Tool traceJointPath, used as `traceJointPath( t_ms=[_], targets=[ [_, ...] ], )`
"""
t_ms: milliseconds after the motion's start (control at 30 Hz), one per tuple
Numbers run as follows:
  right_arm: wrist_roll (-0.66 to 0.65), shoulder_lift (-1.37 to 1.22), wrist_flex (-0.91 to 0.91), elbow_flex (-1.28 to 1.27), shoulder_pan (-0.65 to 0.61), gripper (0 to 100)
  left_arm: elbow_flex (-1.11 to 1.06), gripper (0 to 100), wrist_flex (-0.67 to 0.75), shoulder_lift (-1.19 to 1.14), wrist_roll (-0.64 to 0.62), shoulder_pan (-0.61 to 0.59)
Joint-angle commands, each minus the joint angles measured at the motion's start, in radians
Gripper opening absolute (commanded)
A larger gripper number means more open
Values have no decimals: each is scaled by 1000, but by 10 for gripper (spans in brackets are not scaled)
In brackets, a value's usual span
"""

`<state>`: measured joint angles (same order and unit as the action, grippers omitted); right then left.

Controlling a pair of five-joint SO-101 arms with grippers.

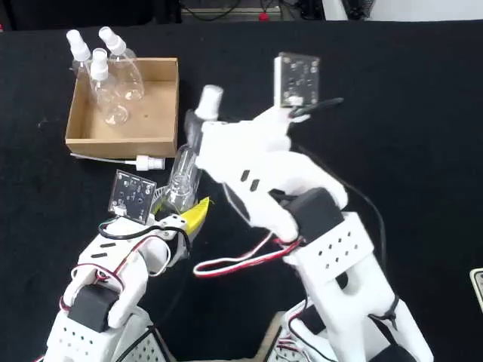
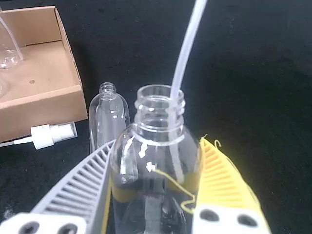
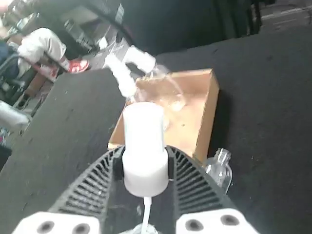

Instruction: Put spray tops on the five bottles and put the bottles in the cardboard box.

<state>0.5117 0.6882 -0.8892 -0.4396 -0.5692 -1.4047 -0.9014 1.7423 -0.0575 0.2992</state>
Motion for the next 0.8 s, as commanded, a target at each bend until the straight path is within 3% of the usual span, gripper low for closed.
traceJointPath(
  t_ms=[0, 767],
  targets=[
    [-17, 31, 34, 7, -46, 21, 28, 163, 25, 9, -6, 7],
    [-173, 41, 61, -136, -95, 21, 28, 159, 20, 9, -6, 7]
  ],
)
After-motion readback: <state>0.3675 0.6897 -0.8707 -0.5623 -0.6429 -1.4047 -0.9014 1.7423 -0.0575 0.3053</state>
